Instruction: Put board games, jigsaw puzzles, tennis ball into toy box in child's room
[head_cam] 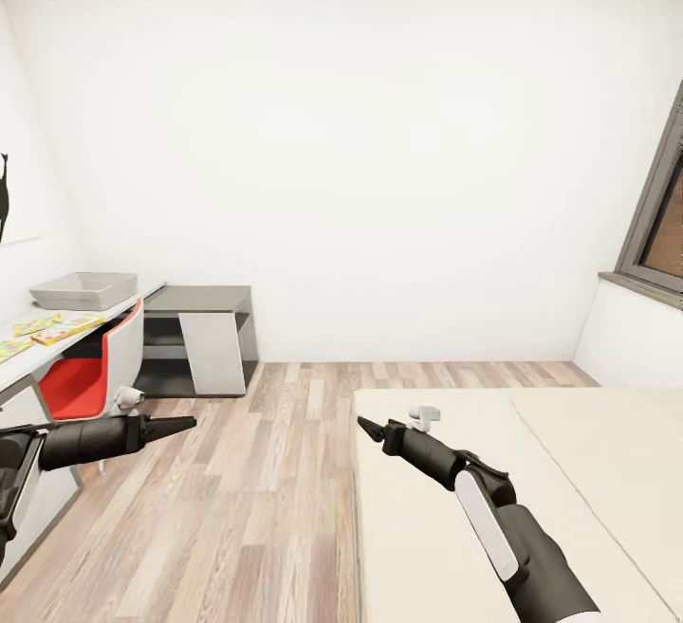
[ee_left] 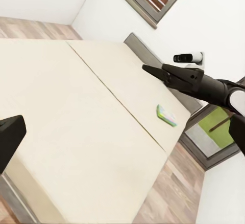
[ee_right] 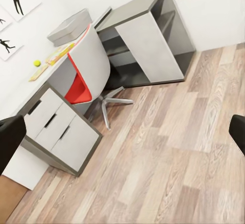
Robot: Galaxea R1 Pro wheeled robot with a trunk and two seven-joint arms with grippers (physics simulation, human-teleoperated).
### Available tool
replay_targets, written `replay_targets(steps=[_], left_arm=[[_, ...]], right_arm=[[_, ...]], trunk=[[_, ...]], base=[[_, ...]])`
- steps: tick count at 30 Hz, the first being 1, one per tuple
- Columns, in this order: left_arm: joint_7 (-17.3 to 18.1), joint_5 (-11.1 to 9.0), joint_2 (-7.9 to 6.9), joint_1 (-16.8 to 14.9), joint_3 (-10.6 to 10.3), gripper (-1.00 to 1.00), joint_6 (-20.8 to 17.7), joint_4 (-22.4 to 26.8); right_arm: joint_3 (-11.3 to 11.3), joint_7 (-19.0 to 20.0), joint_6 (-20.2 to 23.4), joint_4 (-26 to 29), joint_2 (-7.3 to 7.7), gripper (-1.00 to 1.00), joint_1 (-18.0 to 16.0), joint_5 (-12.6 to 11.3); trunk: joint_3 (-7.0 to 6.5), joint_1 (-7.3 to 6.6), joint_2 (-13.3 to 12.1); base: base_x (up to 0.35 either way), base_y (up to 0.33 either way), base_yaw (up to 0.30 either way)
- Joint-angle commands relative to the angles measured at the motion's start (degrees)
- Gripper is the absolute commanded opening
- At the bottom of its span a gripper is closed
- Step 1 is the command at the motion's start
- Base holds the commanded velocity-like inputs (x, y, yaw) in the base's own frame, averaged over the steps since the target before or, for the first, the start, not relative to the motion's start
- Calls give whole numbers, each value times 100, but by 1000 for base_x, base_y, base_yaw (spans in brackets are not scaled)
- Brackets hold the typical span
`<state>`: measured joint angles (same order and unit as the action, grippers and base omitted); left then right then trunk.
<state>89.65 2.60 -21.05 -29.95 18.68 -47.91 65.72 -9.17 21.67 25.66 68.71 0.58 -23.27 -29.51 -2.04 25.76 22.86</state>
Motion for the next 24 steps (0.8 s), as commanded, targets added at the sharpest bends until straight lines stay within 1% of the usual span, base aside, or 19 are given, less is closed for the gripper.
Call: replay_targets(steps=[1, 24], left_arm=[[35, 29, 2, -3, 5, 100, -60, 3], [35, 23, 5, -3, -1, 100, -69, 3]], right_arm=[[-5, -5, 27, 2, 4, 100, -2, -41], [-6, -5, 27, 2, 4, 100, -2, -38]], trunk=[[3, 3, 6], [3, 3, 6]], base=[[0, -302, 0], [0, -302, 0]])
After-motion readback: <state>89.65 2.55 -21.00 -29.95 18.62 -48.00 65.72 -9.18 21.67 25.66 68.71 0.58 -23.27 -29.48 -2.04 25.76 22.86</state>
